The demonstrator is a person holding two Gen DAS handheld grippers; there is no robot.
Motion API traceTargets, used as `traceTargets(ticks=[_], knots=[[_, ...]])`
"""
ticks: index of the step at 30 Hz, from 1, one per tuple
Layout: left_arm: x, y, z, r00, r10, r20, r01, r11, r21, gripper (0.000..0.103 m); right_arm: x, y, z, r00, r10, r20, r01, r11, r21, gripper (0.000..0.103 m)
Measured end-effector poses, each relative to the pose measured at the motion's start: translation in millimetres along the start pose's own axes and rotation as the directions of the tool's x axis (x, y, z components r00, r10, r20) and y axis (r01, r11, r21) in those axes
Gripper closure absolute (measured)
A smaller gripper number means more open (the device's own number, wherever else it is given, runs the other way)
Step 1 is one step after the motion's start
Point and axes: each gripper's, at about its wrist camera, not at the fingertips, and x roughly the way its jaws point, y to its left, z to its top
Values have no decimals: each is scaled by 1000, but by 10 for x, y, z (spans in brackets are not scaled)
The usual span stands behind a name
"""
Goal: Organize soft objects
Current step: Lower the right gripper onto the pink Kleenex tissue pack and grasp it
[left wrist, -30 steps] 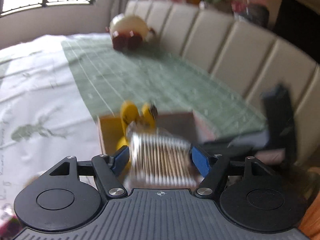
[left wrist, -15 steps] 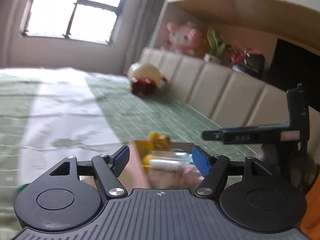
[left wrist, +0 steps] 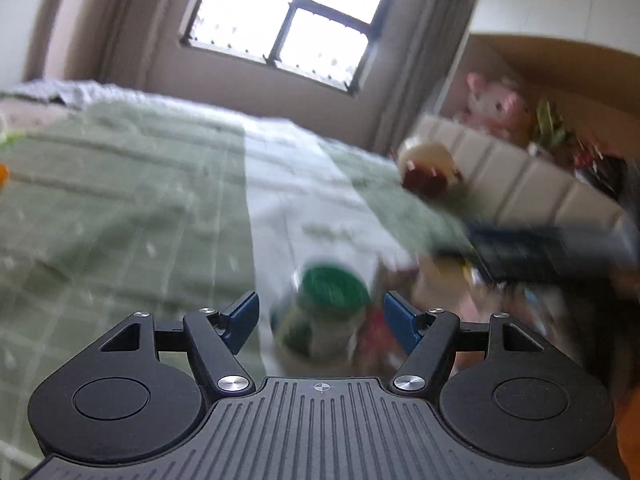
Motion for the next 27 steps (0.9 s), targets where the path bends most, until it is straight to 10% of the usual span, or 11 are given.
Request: traceTargets(ticks=[8,17,27], knots=[[116,-46,-464,986,-102,-132,107,994,34,29,440,81,-10,993,-33,-116,33,999,1,67],[157,104,-458,985,-127,-118,126,992,-14,29,-546,237,-721,988,101,-116,-109,992,-67,67],[280,-6,-559,981,-90,-171,90,996,-5,29,-706,139,-1275,980,116,-164,-101,990,97,41]])
